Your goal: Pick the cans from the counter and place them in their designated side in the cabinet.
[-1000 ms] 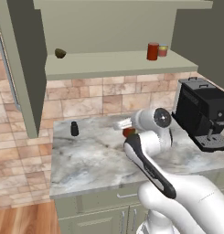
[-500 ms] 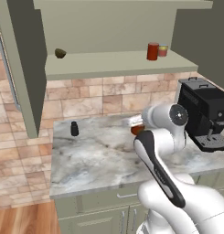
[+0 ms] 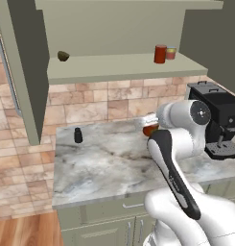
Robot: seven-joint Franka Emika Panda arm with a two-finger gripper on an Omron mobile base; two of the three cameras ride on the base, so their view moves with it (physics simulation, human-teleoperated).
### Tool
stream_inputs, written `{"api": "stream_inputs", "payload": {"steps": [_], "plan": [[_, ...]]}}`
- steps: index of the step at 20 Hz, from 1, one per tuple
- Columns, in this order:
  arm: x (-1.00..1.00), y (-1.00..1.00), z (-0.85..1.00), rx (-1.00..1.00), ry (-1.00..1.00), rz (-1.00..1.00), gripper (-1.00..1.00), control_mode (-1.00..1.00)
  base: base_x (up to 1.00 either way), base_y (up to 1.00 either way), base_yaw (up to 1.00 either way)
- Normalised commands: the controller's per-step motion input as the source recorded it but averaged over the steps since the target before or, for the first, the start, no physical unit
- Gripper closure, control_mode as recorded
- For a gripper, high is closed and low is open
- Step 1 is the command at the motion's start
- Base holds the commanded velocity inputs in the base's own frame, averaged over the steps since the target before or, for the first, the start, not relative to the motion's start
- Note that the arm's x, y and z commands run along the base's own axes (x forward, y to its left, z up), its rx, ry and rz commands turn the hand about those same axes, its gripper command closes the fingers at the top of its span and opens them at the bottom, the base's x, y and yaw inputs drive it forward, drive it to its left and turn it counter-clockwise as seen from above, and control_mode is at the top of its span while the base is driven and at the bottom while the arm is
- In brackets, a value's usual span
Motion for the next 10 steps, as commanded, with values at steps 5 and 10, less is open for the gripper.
{"api": "stream_inputs", "payload": {"steps": [5, 10], "plan": [[-0.22, -0.08, 0.43, 0.0, 0.0, 0.0, 1.0, -1.0, 0.0, 0.0, 0.0], [-0.17, -0.09, 0.37, 0.0, 0.0, 0.0, 1.0, -1.0, 0.0, 0.0, 0.0]]}}
